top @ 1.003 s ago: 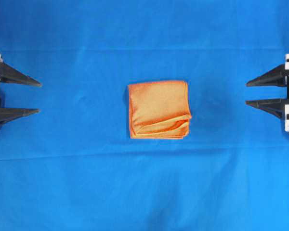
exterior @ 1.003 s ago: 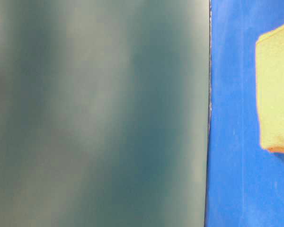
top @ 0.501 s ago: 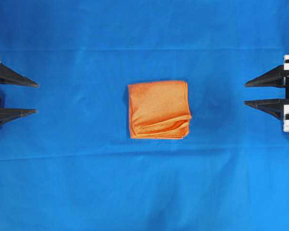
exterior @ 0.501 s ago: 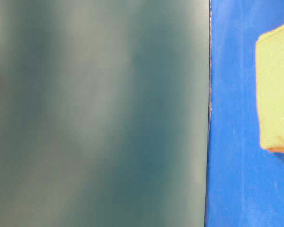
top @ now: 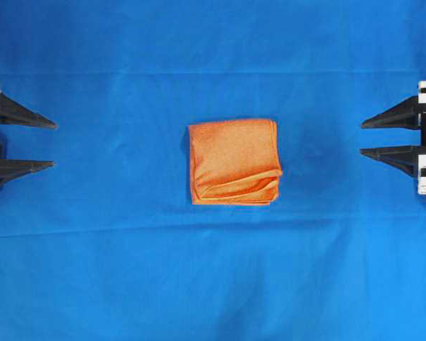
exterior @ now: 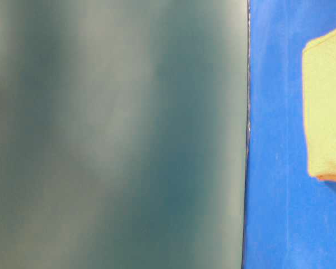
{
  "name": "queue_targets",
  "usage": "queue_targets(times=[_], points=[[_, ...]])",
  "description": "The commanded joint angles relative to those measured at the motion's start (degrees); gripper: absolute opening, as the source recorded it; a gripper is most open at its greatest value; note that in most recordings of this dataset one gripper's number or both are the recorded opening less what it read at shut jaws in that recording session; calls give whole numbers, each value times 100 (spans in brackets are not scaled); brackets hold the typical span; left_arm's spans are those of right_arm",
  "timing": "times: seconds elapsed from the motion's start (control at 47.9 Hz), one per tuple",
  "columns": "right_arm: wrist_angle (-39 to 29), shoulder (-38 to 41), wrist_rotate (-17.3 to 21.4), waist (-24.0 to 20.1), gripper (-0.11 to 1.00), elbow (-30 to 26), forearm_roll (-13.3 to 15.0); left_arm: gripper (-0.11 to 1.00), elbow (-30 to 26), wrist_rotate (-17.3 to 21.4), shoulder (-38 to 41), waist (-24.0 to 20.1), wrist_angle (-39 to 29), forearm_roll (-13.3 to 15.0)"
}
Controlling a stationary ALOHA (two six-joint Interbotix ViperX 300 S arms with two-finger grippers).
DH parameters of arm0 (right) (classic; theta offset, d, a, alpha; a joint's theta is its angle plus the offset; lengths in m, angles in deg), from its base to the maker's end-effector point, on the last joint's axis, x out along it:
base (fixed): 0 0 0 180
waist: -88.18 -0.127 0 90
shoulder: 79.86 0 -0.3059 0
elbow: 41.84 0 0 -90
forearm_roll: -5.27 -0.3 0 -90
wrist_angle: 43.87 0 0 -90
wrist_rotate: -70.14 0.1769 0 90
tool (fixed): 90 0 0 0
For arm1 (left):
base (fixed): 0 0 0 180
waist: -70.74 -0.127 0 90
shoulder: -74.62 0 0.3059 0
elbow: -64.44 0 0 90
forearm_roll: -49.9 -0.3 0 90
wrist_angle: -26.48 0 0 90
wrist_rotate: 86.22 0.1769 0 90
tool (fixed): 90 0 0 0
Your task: Fold the orange towel.
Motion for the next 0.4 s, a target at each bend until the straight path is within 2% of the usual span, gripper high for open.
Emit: queue_targets(times=[0.0, 0.167, 0.376], points=[[35, 53, 0, 9, 59, -79, -9, 65, -70, -9, 53, -9, 35, 9], [-272, 35, 35, 9, 59, -88, -44, 65, -70, -53, 53, -9, -97, 9], [-281, 9, 26, 9, 59, -114, -44, 65, -79, -53, 53, -9, -97, 9]])
